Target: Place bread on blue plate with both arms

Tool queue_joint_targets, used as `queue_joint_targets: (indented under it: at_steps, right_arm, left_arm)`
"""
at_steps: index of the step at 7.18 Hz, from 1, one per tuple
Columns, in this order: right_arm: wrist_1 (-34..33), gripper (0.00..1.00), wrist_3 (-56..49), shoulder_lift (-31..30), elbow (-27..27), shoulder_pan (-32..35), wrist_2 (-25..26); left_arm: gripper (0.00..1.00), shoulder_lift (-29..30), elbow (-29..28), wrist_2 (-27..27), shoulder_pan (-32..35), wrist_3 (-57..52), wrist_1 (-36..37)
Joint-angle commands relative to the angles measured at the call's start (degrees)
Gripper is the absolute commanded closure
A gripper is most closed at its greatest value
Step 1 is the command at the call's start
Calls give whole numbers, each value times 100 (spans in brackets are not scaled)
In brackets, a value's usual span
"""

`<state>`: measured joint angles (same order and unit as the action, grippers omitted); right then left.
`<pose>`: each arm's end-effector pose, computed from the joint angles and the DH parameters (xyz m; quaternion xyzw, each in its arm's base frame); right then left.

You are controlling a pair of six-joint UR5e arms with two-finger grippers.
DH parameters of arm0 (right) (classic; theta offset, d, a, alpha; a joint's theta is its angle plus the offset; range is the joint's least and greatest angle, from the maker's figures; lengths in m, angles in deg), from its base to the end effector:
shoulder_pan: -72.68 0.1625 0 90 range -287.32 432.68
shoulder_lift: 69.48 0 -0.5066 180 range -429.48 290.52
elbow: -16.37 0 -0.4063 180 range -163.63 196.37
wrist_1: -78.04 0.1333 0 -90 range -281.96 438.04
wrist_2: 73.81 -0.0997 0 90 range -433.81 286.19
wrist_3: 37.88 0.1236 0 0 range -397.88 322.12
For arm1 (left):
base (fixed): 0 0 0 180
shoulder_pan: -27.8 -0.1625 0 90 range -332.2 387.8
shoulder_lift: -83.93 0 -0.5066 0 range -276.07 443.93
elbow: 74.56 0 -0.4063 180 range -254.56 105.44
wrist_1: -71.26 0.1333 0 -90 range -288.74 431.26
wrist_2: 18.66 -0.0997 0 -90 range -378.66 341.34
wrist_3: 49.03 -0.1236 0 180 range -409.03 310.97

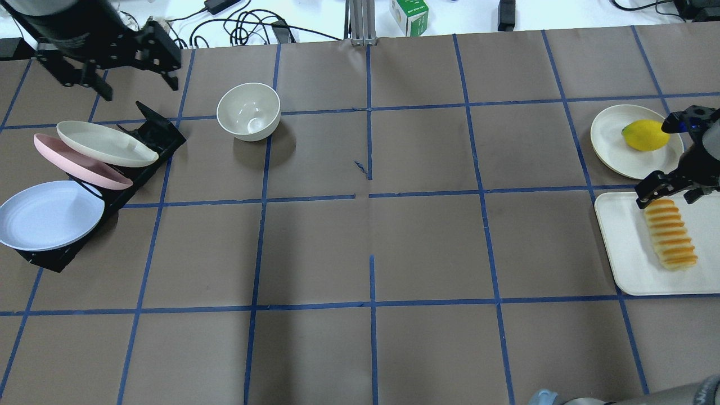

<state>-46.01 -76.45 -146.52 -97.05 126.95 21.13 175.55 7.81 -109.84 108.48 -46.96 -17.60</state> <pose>-0.2131 -0.5062 0.2881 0.0256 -0.9985 -0.0422 0.0221 -0.0428 -0.5468 0.6012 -0.0997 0.9930 -0.0616 0.0142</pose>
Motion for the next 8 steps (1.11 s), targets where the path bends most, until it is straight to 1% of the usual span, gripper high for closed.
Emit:
queue_joint_targets:
  at_steps: [1,2,3,4,5,6,7,8]
  right_arm:
    - [-119,0,-386,381,-74,-468,218]
    - [-128,0,-388,488,-74,-488,279]
    - [-128,0,-319,463,-83,-488,332]
    - [-128,0,-309,506,-83,-488,315]
    - [-119,0,-301,567,-83,-488,332]
    - [-128,0,-309,611,-92,-479,237]
    - [-128,44,-266,629,-66,-488,262]
    - [-102,91,-213,638,-74,-488,236]
  left_arm:
    - [0,-258,120,-23,-1068,-5,-200]
    - [0,-267,129,-32,-1594,82,-219]
    - [0,-128,147,-32,-2148,170,-175]
    - [0,39,356,29,-2867,171,-123]
    - [0,249,680,47,-3213,102,705]
    - [0,452,996,-22,-3269,127,1296]
    - [0,784,1174,-14,-3278,162,1458]
    - [0,1110,1271,-371,-3304,110,1808]
